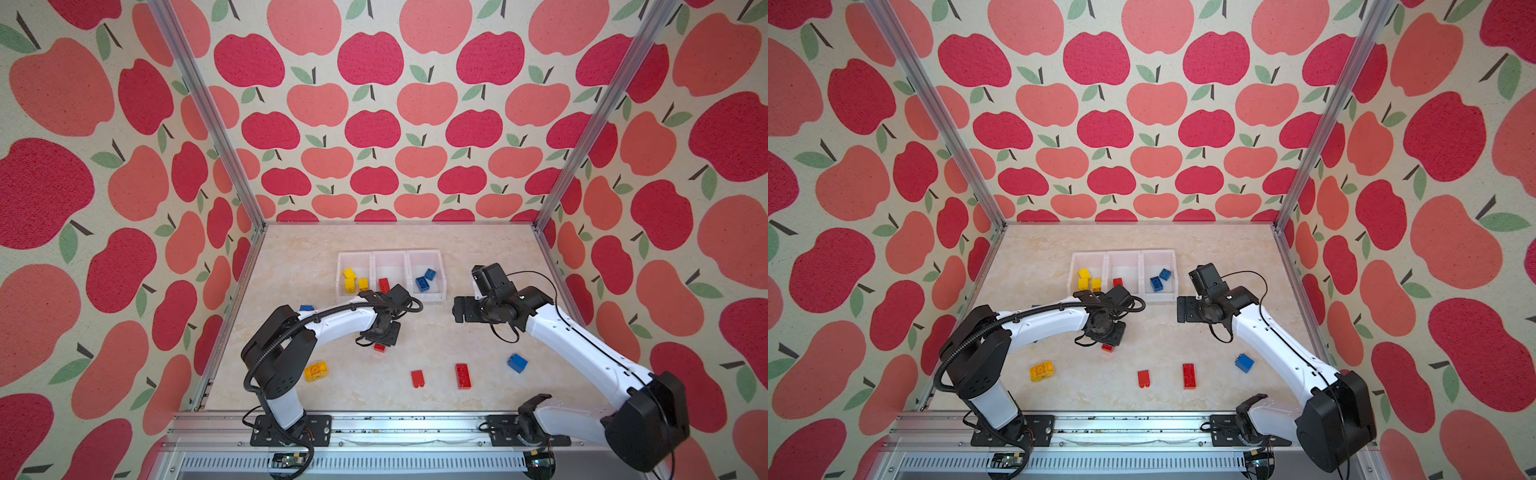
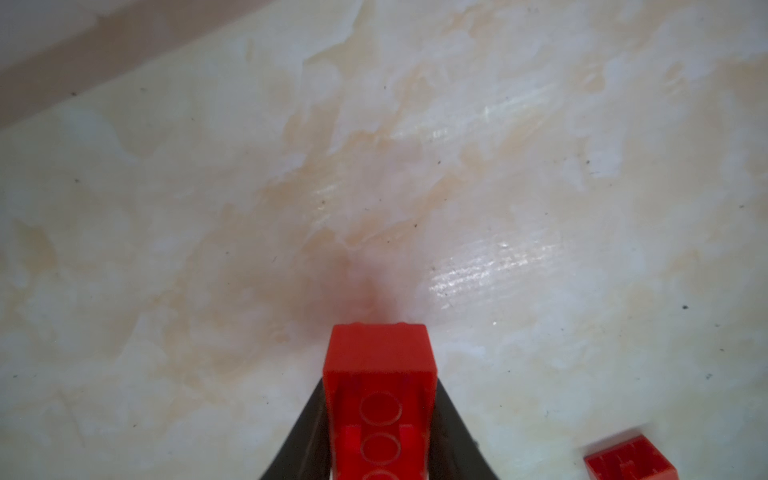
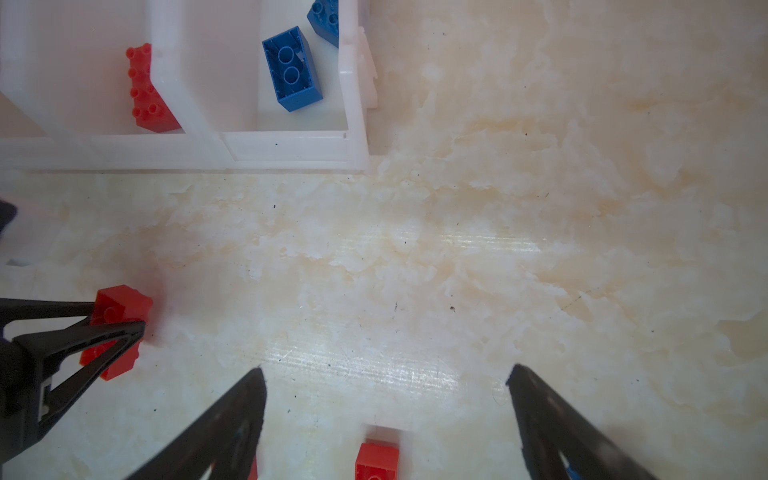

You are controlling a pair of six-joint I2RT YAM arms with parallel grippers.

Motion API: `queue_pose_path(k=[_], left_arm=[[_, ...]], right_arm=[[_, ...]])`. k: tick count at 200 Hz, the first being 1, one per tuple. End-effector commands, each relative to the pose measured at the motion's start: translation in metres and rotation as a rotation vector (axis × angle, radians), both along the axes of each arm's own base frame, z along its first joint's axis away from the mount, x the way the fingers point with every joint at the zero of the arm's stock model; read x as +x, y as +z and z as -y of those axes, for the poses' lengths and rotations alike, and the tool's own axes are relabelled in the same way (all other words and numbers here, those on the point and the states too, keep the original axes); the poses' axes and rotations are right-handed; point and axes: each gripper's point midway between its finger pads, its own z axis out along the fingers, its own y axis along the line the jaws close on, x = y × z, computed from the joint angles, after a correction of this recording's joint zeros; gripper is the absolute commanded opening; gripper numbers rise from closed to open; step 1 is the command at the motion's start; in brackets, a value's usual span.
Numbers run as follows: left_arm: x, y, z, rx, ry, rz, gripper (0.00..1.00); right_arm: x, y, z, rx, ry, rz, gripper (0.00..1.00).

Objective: Sort the legos into containers by color
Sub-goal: 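Carry the red brick over the middle compartment with the left gripper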

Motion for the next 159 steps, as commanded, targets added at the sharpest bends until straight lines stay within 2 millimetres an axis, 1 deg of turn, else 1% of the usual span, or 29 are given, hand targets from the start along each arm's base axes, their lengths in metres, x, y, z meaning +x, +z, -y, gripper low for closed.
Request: queue_pose_path(k=[1, 19, 48, 93, 123, 159], left_arm=[[0.020, 0.034, 0.008, -0.082, 0.053, 0.095, 0.28], [0.031, 0.049, 0.013, -0.131, 0.070, 0.137, 0.27], [0.056, 0.071, 0.020, -0.189, 0.090, 0.200, 0.26], [0.103, 0.098, 0.028, -0.263, 0.107, 0.293, 0.25], [0.131, 0.108, 0.031, -0.279, 0.110, 0.329, 0.25], [0.167, 0.108, 0.030, -0.309, 0.147, 0.355, 0.24]], right_arm=[[-0.006, -0.002, 0.005, 0.014, -0.023, -0.017, 0.94], [-0.006, -0.002, 0.004, 0.016, -0.023, -0.016, 0.94], [-0.005, 0.000, 0.003, 0.019, -0.023, -0.013, 0.94], [-0.004, 0.005, 0.003, 0.027, -0.023, -0.001, 0.94], [-0.003, 0.008, 0.002, 0.034, -0.023, 0.003, 0.94], [-0.002, 0.008, 0.000, 0.039, -0.020, 0.001, 0.94]])
